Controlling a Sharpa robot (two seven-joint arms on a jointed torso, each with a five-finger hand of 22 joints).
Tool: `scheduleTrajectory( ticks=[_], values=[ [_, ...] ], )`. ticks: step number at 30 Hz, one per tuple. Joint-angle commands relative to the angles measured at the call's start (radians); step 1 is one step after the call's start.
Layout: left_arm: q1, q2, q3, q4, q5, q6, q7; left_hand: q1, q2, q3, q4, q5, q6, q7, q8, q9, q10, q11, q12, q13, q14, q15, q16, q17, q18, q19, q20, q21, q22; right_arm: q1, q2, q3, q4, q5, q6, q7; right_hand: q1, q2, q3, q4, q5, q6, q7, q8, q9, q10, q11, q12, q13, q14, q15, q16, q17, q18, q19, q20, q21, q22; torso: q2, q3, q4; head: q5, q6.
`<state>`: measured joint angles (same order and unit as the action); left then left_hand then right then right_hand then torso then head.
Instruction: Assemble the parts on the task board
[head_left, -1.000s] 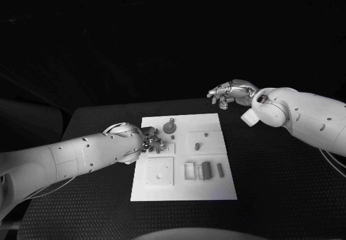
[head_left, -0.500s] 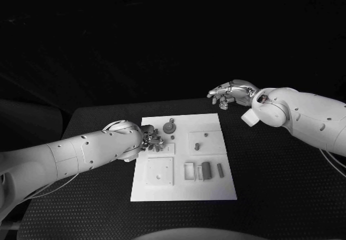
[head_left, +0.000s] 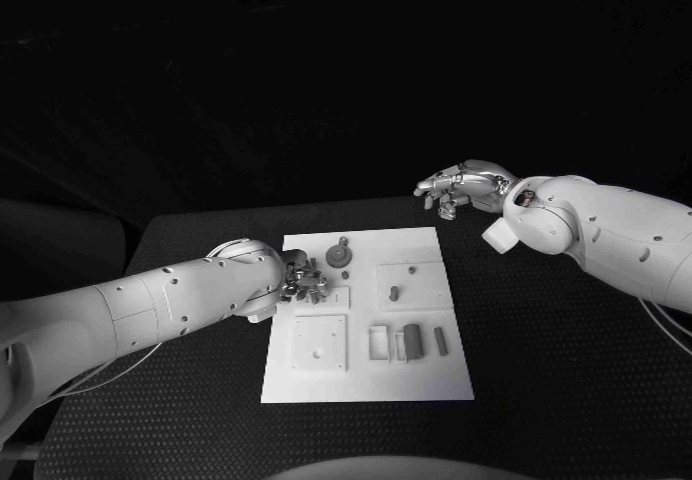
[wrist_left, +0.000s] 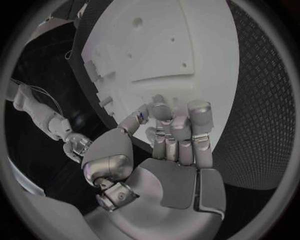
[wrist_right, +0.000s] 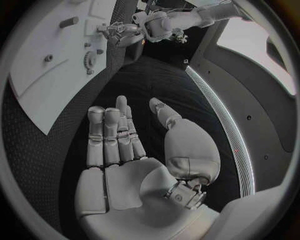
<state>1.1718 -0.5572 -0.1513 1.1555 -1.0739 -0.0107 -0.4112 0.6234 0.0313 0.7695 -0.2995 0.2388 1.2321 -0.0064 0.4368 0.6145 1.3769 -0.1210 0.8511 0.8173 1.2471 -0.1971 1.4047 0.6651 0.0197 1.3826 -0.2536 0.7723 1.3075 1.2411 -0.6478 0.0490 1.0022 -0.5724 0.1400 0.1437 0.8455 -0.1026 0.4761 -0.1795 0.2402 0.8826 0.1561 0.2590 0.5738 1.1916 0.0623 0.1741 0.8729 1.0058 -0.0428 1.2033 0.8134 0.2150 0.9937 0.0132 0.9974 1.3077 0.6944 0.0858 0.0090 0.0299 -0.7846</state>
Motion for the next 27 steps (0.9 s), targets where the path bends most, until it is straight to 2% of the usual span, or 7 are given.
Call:
scheduleTrajectory(
  ticks=[1, 10, 16, 20, 24, 27],
  values=[
    [-0.001, 0.000, -0.002, -0.010, 0.039, 0.043, -0.015, 0.053, 0.022, 0.016, 0.026, -0.003, 0.007, -0.007, 0.003, 0.003, -0.006, 0.000, 0.005, -0.002, -0.011, -0.021, 0.006, -0.002, 0.043, -0.004, 0.001, -0.007, 0.013, -0.002, 0.002, 0.001, -0.001, -0.006, 0.019, 0.005, -0.011, 0.000, 0.003, 0.002, 0.004, -0.001, 0.007, 0.001, 0.001, -0.003, -0.004, 0.004, -0.001, -0.003, -0.004, 0.003, -0.001, 0.047, 0.000, -0.008, -0.003, 0.010, 0.000, -0.0002, -0.0002, 0.001, -0.001],
    [0.006, 0.003, 0.001, -0.030, 0.065, 0.086, -0.004, 0.072, 0.034, 0.009, 0.022, 0.016, 0.006, -0.006, 0.003, 0.007, -0.007, 0.000, 0.007, -0.003, -0.013, -0.020, 0.010, -0.004, 0.042, -0.007, 0.002, -0.006, 0.016, -0.004, 0.004, 0.001, -0.004, -0.006, 0.021, 0.005, -0.011, 0.000, 0.003, 0.003, 0.004, -0.001, 0.007, 0.001, 0.001, -0.003, -0.004, 0.004, -0.002, -0.003, -0.004, 0.003, -0.001, 0.047, 0.000, -0.008, -0.003, 0.010, 0.001, 0.0004, -0.0012, 0.001, 0.000],
    [0.027, 0.006, 0.003, -0.042, 0.076, 0.157, 0.014, 0.079, 0.039, 0.005, 0.019, 0.032, 0.006, -0.006, 0.003, 0.011, -0.009, 0.000, 0.009, -0.003, -0.015, -0.020, 0.014, -0.004, 0.042, -0.009, 0.002, -0.004, 0.017, -0.005, 0.007, 0.001, -0.006, -0.006, 0.023, 0.004, -0.011, 0.000, 0.004, 0.003, 0.004, -0.001, 0.007, 0.001, 0.001, -0.003, -0.004, 0.004, -0.002, -0.003, -0.004, 0.003, -0.001, 0.047, 0.000, -0.008, -0.004, 0.010, 0.001, 0.0006, -0.0013, 0.001, -0.001],
    [0.041, 0.006, 0.005, -0.042, 0.076, 0.186, 0.019, 0.080, 0.041, -0.001, 0.019, 0.056, 0.006, -0.006, 0.003, 0.014, -0.010, 0.000, 0.012, -0.002, -0.016, -0.020, 0.017, -0.006, 0.042, -0.010, 0.003, -0.003, 0.018, -0.005, 0.010, 0.001, -0.008, -0.006, 0.024, 0.004, -0.012, 0.000, 0.004, 0.003, 0.004, -0.001, 0.007, 0.001, 0.001, -0.003, -0.004, 0.004, -0.002, -0.003, -0.004, 0.003, -0.001, 0.047, 0.000, -0.008, -0.004, 0.010, 0.000, 0.0007, -0.0005, 0.000, -0.001],
    [0.056, 0.013, 0.006, -0.055, 0.077, 0.225, 0.018, 0.081, 0.041, -0.003, 0.018, 0.062, 0.006, -0.006, 0.003, 0.015, -0.010, 0.000, 0.013, -0.002, -0.017, -0.020, 0.018, -0.006, 0.042, -0.010, 0.003, -0.002, 0.018, -0.005, 0.014, 0.001, -0.009, -0.006, 0.024, 0.004, -0.012, 0.000, 0.004, 0.003, 0.004, -0.001, 0.007, 0.001, 0.001, -0.003, -0.004, 0.004, -0.002, -0.003, -0.004, 0.003, -0.001, 0.047, 0.000, -0.008, -0.004, 0.010, 0.000, 0.0011, -0.0011, 0.002, 0.000],
    [0.061, 0.022, 0.006, -0.068, 0.076, 0.262, 0.011, 0.081, 0.041, -0.004, 0.018, 0.063, 0.006, -0.006, 0.003, 0.016, -0.010, 0.000, 0.013, -0.002, -0.017, -0.020, 0.019, -0.006, 0.042, -0.011, 0.003, -0.002, 0.019, -0.005, 0.017, 0.001, -0.010, -0.006, 0.026, 0.004, -0.012, 0.000, 0.004, 0.003, 0.004, -0.001, 0.007, 0.001, 0.001, -0.003, -0.004, 0.004, -0.002, -0.003, -0.004, 0.003, -0.001, 0.047, 0.000, -0.008, -0.004, 0.010, 0.000, 0.0016, -0.0016, 0.003, 0.000]
  ],
)
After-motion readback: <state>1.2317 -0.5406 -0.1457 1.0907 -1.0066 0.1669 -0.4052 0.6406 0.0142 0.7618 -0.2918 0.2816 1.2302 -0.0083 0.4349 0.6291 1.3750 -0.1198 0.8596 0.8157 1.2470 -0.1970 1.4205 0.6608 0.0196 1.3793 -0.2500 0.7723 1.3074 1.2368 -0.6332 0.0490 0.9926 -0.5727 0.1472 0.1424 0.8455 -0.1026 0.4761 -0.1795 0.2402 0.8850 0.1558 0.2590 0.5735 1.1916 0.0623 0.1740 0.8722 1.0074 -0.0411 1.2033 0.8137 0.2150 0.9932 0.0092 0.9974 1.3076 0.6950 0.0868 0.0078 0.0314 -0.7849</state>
